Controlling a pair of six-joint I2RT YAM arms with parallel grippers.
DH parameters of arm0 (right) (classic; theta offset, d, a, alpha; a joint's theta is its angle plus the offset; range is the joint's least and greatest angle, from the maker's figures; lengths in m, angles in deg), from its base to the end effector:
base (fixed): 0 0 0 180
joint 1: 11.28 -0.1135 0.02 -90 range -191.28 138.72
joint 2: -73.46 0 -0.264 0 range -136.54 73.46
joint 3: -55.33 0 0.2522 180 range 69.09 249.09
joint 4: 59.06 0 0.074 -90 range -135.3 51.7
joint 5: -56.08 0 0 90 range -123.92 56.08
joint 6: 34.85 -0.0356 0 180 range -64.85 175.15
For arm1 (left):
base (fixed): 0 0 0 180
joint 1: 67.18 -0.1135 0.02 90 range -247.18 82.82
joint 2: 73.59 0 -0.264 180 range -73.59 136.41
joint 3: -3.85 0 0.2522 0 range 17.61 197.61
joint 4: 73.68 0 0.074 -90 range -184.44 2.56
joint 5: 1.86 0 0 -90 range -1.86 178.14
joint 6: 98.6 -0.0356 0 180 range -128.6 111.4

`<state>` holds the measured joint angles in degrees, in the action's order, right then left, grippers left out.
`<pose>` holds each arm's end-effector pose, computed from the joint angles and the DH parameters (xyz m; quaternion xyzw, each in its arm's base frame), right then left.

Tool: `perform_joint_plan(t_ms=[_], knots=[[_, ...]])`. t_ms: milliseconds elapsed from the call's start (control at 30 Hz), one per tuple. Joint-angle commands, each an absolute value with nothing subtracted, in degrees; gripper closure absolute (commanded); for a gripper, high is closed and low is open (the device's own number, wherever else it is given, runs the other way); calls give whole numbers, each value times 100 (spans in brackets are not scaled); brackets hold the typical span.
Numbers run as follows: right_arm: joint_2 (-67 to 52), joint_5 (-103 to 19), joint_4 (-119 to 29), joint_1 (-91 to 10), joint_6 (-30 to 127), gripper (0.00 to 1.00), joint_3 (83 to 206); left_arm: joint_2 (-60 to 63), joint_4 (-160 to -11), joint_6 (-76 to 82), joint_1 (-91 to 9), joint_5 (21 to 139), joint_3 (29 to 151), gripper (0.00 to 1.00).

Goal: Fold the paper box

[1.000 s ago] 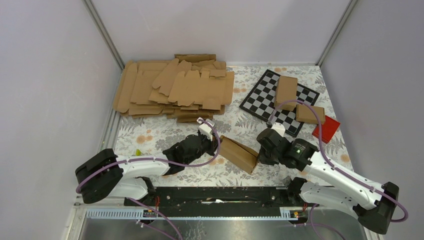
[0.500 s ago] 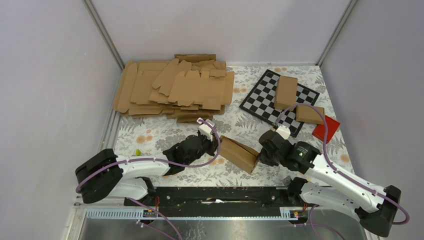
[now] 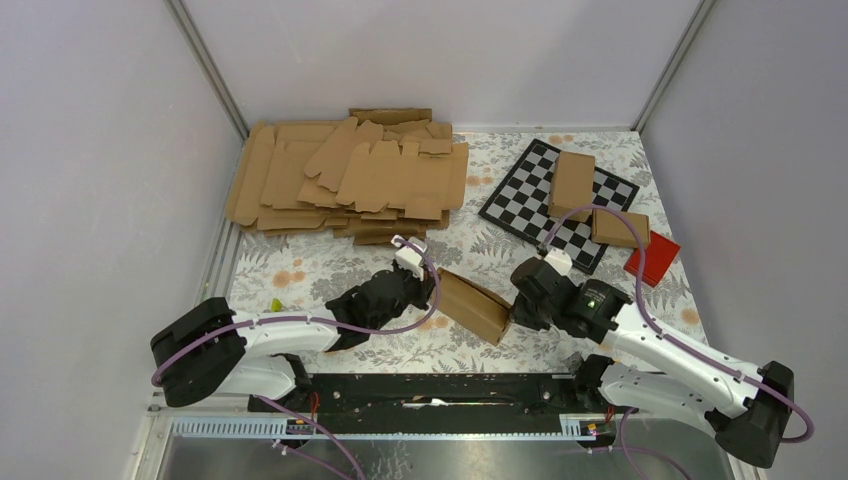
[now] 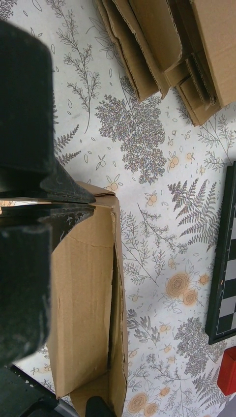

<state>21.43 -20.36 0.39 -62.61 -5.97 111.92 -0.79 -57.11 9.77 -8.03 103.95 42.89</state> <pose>0.1136 0.1286 0.2528 0.1163 0.9403 0.1864 0.2601 0.1391 -0.2140 0.1935 0.2012 0.7757 -0.2817 0.5277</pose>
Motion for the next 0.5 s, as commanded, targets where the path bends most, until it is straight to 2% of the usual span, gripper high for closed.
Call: perform_joint_plan(t_ms=[0, 233, 367, 467], knots=[[1868, -2115, -145, -6270, -596, 100, 10838, 11, -6046, 1152, -663, 10204, 4197, 100], [1578, -640, -739, -6270, 341, 100, 11128, -184, -5428, 1248, -678, 10812, 3968, 100], [1407, 15, -2126, -6262, 1159, 100, 10947, -108, -5099, 990, -876, 11323, 4010, 100], [1172, 428, -3047, -6263, 1856, 100, 10994, 85, -4927, 1036, -1270, 11230, 4141, 100]])
